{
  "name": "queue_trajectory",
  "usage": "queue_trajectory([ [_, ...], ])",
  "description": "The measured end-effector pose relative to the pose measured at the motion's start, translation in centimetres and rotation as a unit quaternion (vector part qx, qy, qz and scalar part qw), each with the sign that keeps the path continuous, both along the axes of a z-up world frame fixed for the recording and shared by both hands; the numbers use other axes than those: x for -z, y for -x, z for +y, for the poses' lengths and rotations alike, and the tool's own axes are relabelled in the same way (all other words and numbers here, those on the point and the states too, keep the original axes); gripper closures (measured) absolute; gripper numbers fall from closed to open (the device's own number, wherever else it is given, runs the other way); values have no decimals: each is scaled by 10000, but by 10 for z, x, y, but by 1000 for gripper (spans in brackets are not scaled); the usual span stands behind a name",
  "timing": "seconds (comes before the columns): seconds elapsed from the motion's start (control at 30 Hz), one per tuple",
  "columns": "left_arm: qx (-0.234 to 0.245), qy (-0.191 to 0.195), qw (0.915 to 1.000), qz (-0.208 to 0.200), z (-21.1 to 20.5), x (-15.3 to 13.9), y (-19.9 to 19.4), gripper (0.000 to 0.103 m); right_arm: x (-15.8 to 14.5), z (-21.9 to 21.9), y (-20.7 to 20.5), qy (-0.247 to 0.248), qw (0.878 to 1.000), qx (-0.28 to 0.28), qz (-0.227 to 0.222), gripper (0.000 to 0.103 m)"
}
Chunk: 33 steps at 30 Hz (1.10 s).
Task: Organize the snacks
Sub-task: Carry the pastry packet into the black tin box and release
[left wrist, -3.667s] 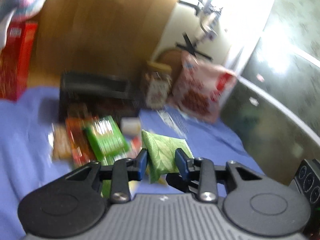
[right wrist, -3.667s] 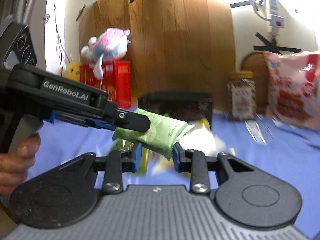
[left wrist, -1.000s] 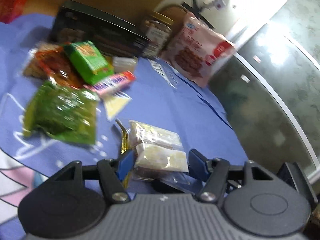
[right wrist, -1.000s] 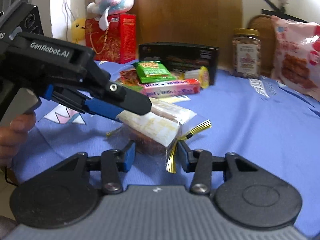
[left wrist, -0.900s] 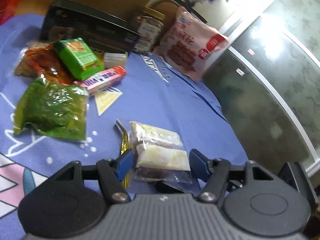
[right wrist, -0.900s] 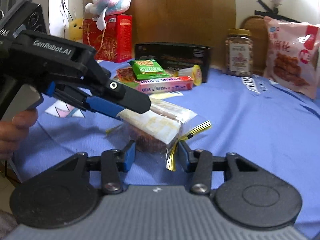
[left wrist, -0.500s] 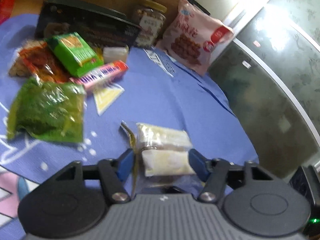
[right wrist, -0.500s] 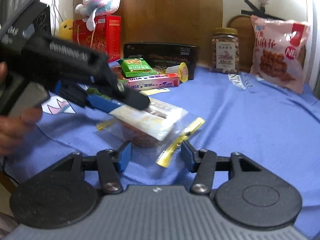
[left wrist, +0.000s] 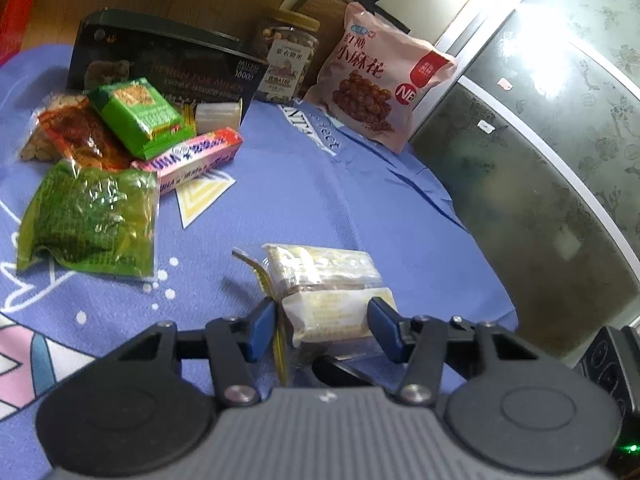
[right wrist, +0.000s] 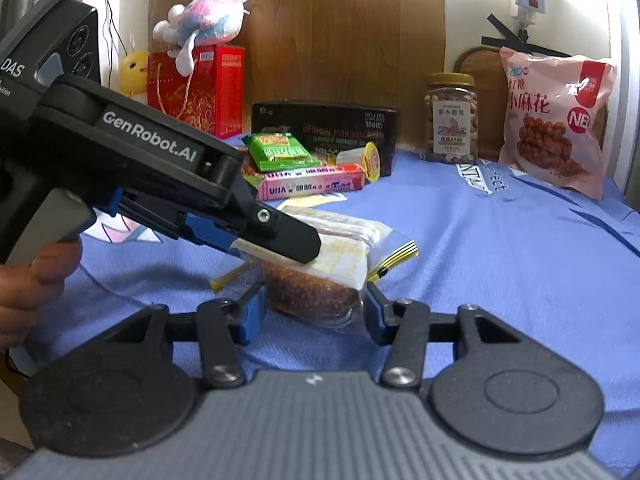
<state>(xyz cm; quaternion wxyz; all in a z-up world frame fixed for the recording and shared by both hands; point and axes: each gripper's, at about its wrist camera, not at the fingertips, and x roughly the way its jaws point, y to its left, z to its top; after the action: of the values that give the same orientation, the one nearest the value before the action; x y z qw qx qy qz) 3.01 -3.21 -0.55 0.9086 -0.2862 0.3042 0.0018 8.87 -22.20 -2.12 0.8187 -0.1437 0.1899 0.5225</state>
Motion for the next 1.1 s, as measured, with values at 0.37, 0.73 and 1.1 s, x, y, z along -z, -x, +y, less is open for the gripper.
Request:
queue_trajectory([
  [0.37, -35, -47, 9999, -144, 1, -11, 0, 53, -5, 2, 0, -127, 9998, 58, -133, 50],
  [0.73, -430, -497, 9952, -727, 42, -67, -14, 53, -44, 52, -27, -596, 9949, -268, -775, 50],
  [1.1, -1516, -551, 9833, -848, 164, -87, -96, 52, -72, 195, -126, -557, 9958, -604, -416, 45],
])
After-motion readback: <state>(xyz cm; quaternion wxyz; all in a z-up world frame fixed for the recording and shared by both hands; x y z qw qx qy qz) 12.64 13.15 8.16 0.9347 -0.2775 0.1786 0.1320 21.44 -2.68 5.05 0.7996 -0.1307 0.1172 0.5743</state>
